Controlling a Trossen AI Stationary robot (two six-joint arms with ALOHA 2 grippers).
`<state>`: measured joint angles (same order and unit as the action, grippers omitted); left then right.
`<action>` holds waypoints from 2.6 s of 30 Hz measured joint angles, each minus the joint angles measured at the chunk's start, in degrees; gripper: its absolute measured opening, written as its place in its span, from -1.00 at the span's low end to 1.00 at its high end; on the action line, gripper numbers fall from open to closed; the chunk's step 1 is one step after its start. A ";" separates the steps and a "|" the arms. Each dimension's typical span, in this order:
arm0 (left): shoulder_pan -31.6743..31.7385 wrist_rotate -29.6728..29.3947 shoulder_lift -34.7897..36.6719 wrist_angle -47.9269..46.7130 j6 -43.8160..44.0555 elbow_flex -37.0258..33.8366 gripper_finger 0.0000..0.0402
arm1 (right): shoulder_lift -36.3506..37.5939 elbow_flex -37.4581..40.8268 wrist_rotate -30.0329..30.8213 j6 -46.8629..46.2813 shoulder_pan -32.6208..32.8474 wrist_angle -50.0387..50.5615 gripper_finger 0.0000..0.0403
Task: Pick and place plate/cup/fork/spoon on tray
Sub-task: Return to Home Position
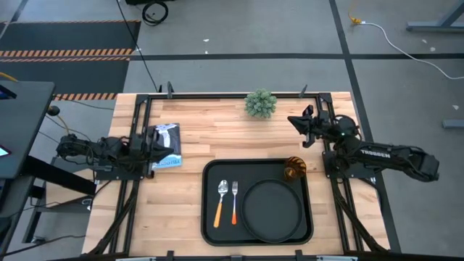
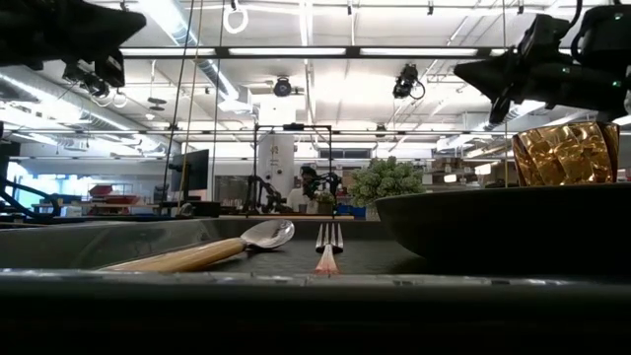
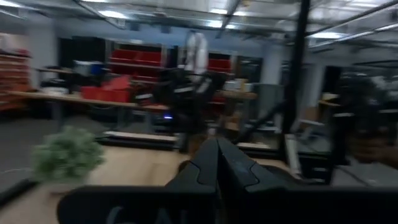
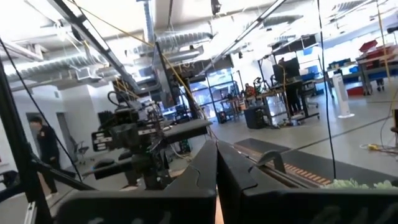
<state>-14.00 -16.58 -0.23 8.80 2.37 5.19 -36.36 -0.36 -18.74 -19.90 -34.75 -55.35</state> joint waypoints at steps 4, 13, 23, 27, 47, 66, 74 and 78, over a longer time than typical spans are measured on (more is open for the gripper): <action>0.00 2.75 0.00 0.00 2.08 0.00 -0.98 | -0.85 0.00 0.02 0.39 0.67 0.05 -0.98; 0.00 2.76 0.00 -0.79 4.50 0.00 -0.98 | 3.83 -0.59 -8.87 -8.51 -0.57 -2.17 -0.98; 0.00 1.16 0.00 -0.96 5.64 0.00 -0.98 | 21.25 -0.61 -7.58 -8.51 -5.55 8.50 -0.99; 0.00 -1.18 0.00 -0.96 5.81 0.00 -0.98 | 28.17 -0.61 -4.52 -8.84 -6.13 21.58 -0.99; 0.00 -4.95 0.00 -4.33 4.52 0.02 -0.98 | 35.85 -15.86 22.10 4.33 9.24 67.46 -0.99; 0.02 -10.62 -0.13 -13.72 1.89 0.02 -0.98 | 35.79 -7.49 33.26 7.76 12.44 67.73 -0.96; 0.02 -10.82 -0.13 -14.68 -1.06 0.02 -0.91 | 35.74 -6.45 35.15 2.76 12.47 69.15 -0.94; 0.02 -10.82 -0.13 -14.67 -3.63 0.02 -0.86 | 35.74 -6.45 35.11 2.03 12.47 69.05 -0.94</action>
<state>-13.98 -27.40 -0.36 -5.87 -1.26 5.21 -0.62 -6.81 16.37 -17.87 -22.28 13.69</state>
